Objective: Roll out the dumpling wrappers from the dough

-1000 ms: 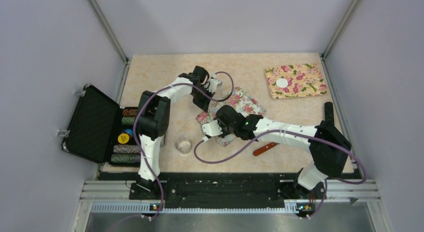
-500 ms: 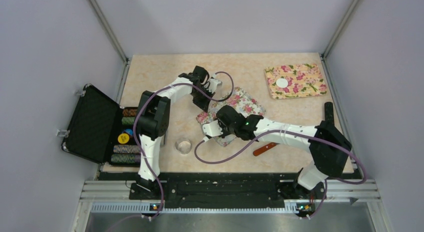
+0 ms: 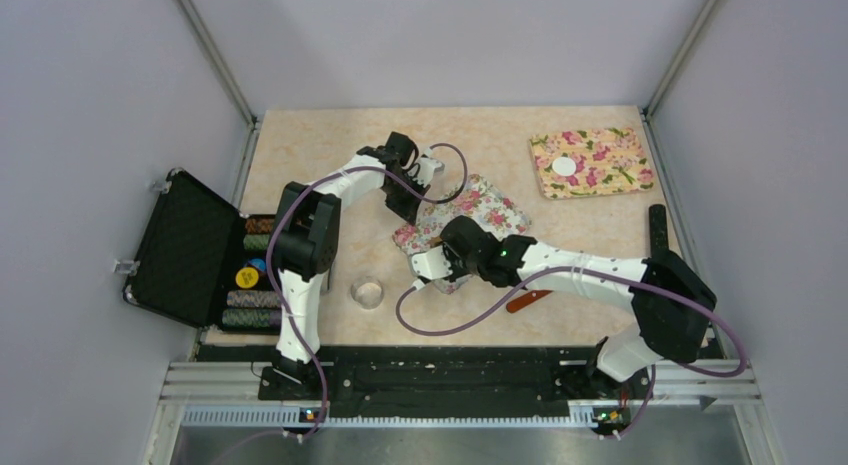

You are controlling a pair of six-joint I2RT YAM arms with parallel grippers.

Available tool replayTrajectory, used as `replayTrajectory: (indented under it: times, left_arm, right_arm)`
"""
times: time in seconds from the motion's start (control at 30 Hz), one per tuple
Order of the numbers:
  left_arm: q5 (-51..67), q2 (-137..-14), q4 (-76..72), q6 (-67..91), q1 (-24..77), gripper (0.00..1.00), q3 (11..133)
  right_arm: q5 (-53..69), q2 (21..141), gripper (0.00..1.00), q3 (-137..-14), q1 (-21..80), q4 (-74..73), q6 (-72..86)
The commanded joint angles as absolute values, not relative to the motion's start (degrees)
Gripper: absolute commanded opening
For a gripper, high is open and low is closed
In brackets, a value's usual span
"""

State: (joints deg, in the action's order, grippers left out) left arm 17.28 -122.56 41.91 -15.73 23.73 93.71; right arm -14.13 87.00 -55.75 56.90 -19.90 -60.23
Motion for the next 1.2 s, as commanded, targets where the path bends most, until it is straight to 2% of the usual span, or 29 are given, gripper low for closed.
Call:
replayTrajectory:
  times: [0.0, 1.17]
  left_arm:
    - [15.8, -124.6, 41.3, -15.1, 23.9, 0.00, 94.2]
    - [16.0, -124.6, 41.3, -15.0, 23.6, 0.00, 94.2]
  right_arm:
    - [-5.7, 89.4, 0.00, -51.3, 58.0, -37.5, -55.4]
    - [-4.1, 88.4, 0.00, -49.3, 59.0, -40.6, -53.0]
